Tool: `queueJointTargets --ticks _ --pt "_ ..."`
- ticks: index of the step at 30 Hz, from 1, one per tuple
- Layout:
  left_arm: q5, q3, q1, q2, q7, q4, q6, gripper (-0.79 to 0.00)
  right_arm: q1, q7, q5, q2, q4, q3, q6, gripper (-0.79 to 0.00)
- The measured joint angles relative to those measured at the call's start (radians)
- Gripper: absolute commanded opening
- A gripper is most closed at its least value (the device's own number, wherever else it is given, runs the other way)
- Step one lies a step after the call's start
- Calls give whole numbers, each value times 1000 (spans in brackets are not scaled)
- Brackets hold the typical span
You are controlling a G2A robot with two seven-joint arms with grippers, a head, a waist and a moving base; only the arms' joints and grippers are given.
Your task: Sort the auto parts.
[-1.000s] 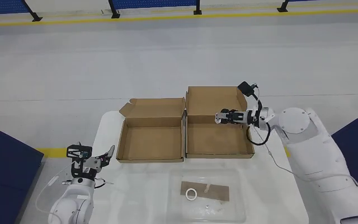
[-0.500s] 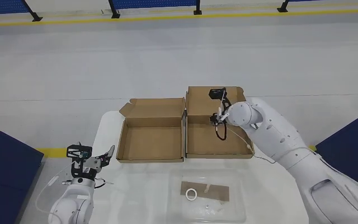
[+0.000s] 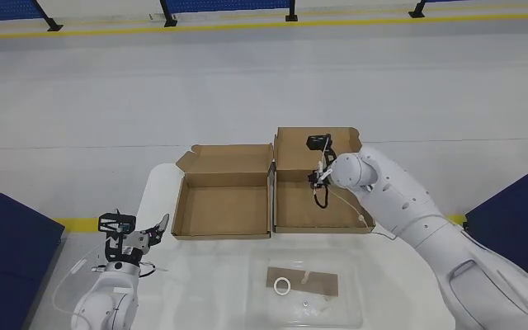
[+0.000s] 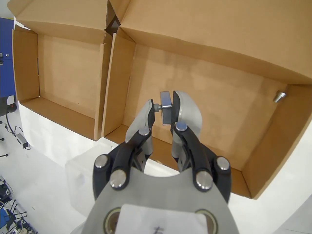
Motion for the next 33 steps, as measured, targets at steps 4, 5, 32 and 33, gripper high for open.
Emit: queueJointTargets --ticks 4,5,32,33 --pt "0 0 0 0 0 0 0 0 5 25 -67 -23 23 -41 121 -785" --pt "0 0 0 0 0 0 0 0 12 34 -81 -33 35 -54 156 -785" --pt "0 0 0 0 0 0 0 0 49 73 -119 -164 264 -129 399 -785" --pt "0 0 0 0 0 0 0 0 50 72 -117 -169 273 -129 406 -785"
